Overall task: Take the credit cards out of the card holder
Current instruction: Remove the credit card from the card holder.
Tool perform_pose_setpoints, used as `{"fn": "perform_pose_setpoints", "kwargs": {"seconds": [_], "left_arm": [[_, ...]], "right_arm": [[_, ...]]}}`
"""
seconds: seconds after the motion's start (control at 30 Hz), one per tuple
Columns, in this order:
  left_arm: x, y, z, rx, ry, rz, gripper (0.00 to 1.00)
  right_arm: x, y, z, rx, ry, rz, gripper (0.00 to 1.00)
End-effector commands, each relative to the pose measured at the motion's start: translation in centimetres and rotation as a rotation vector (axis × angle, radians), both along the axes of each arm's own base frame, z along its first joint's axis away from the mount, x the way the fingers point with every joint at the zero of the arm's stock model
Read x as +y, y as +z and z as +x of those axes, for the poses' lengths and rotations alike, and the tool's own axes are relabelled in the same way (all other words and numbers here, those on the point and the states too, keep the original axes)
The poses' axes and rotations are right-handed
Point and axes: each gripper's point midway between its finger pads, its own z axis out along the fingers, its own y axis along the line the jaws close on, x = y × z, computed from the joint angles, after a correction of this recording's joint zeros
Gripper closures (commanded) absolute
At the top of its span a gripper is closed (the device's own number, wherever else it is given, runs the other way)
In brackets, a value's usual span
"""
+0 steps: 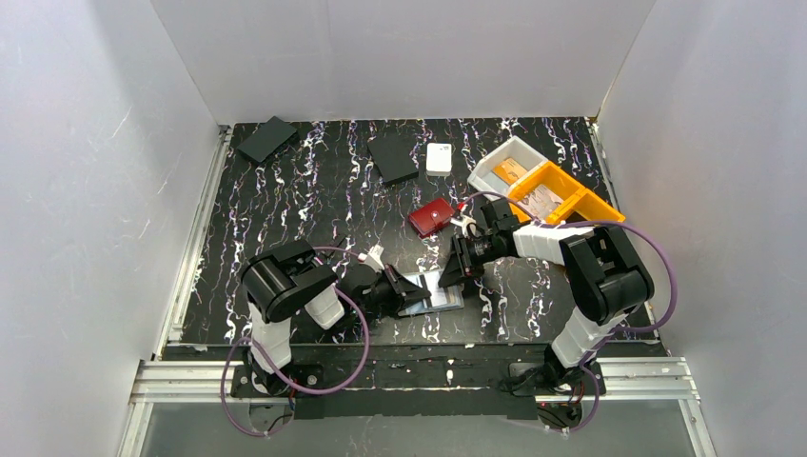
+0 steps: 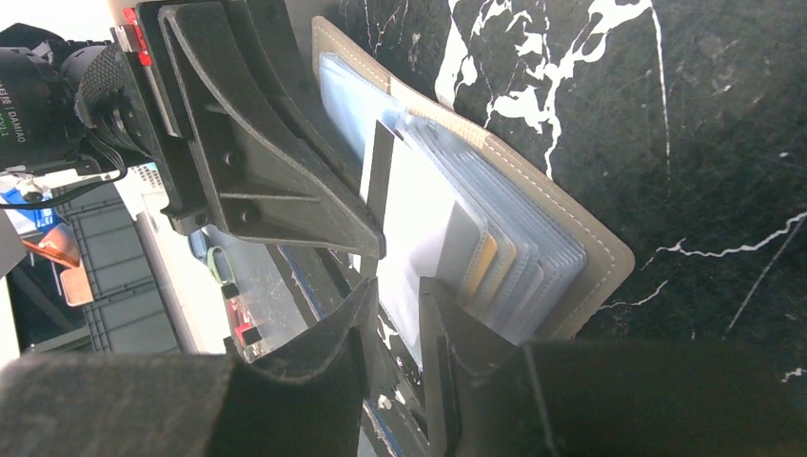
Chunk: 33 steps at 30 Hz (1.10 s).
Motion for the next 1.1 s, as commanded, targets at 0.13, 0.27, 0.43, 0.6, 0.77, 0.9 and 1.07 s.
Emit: {"fn": "perform_pose_setpoints", "kwargs": {"seconds": [0.13,0.27,0.43,0.6,0.77,0.9,1.07], "left_arm": [[3.8,-3.7,-1.5,0.074,0.053,0.132,1.00],[4.8,-4.1,-2.0,0.080,0.057,0.151,1.00],[5.2,-3.8,-2.1,0.055,0.049,0.143,1.00],[5.0,-1.9,-1.8,-0.029,0.030,0.099,1.00],[4.6,0.3,-1.4,-0.117,0.017,0.058,1.00],[4.4,1.9,-0.9,-0.179,0.019,0.032,1.00],[4.0,3.7,-0.7,-0.249,0.002,0.007,1.00]], "right_arm": [[-2.7,-4.1,0.4,-0.067,-0.016,-0.237,0.62],[-3.0,-4.5,0.5,-0.063,-0.016,-0.257,0.60],[-2.6,-3.9,0.5,-0.077,0.004,-0.227,0.57],[-1.2,-0.8,0.6,-0.154,0.056,-0.093,0.50],[-0.2,2.3,0.1,-0.227,0.104,0.035,0.46],[0.2,3.8,0.0,-0.259,0.131,0.091,0.43],[0.8,4.9,-0.5,-0.261,0.168,0.156,0.40]]}}
